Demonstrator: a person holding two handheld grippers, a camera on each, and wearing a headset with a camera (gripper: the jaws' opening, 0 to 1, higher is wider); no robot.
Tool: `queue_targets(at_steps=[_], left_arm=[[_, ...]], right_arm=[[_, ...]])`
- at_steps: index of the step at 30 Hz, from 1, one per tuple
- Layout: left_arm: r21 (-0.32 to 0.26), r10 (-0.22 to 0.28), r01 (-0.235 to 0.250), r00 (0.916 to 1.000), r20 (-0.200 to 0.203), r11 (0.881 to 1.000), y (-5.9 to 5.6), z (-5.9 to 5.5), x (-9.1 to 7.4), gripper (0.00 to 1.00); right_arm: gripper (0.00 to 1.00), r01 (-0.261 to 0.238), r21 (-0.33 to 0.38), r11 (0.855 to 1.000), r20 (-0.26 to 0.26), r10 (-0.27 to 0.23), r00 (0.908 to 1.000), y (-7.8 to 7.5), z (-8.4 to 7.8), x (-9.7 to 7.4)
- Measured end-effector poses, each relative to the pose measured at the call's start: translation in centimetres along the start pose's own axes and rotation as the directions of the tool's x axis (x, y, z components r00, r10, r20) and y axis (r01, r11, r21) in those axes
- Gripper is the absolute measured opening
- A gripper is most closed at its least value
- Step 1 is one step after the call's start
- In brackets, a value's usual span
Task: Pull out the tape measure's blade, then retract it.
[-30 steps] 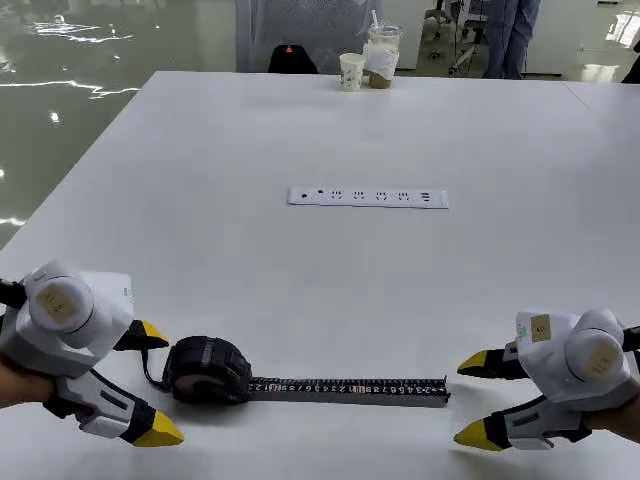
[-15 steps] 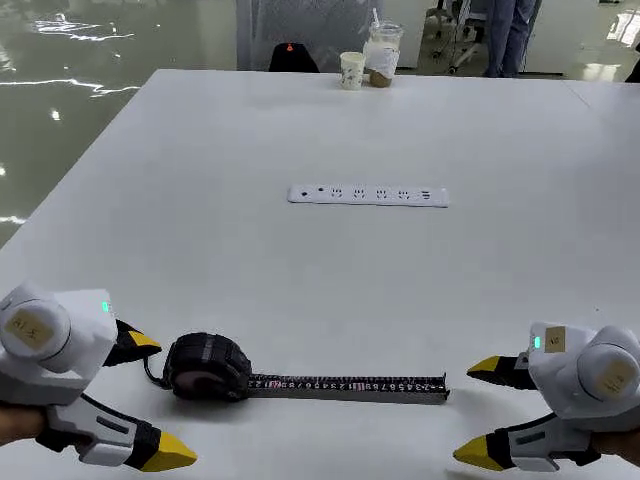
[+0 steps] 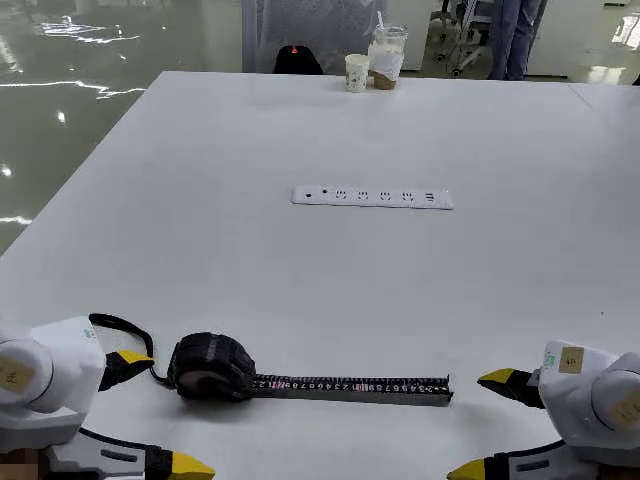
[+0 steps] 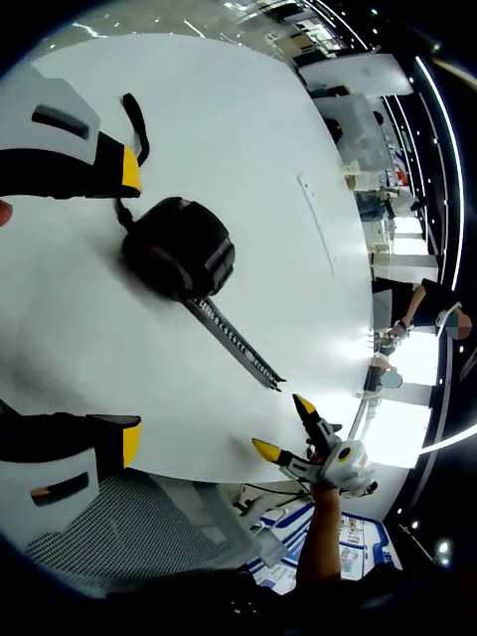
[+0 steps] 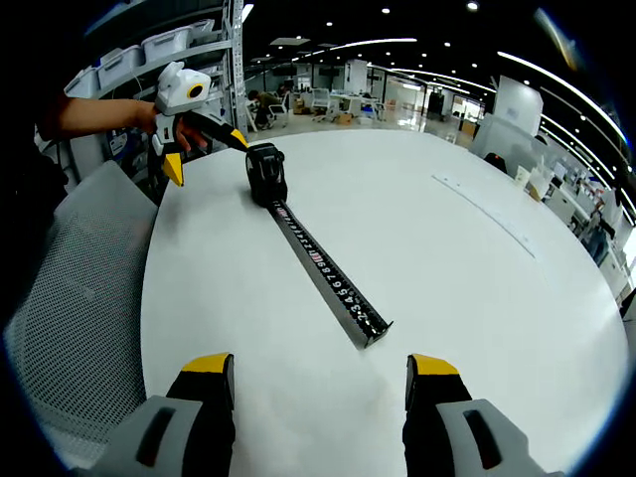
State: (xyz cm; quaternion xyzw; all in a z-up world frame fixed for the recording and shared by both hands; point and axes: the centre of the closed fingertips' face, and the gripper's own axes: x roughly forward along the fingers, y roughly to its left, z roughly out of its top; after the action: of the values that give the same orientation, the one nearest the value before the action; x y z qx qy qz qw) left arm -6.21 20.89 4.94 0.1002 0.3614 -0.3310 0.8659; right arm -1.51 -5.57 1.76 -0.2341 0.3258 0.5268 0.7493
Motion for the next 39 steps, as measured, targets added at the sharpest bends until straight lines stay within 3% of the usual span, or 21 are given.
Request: queue_targets(at_steps=[13,20,27,34,39], left_arm=[[-0.072,0.072,-0.068,0.9959,0.054,0.995,-0.8,0.2,-0.3,0.92],[-0.136,0.124,-0.112,0.9892,0.079,0.984,-0.9,0.6,-0.7,0.97],[-0.183,0.163,-0.145,0.9826,0.088,0.972,-1.3,0.6,-1.0,0.99],[-0.205,0.202,-0.18,0.9752,0.09,0.962,-1.9,0.8,-1.1,0.99],[-0.219,0.194,-0.173,0.9778,0.08,0.96,-2.5,0.7,-0.9,0.99]], right_arm=[[0.78,0.04,0.098,0.994,0.055,-0.045,0.9975,1.3,1.0,-0.3],[0.84,0.077,0.146,0.986,0.075,-0.088,0.9933,1.7,1.6,-0.8],[0.9,0.094,0.197,0.976,0.108,-0.117,0.9872,2.8,2.5,-1.4],[0.96,0.116,0.226,0.967,0.106,-0.143,0.984,3.8,2.8,-1.7],[0.99,0.133,0.26,0.956,0.115,-0.167,0.9792,4.0,3.4,-1.8]])
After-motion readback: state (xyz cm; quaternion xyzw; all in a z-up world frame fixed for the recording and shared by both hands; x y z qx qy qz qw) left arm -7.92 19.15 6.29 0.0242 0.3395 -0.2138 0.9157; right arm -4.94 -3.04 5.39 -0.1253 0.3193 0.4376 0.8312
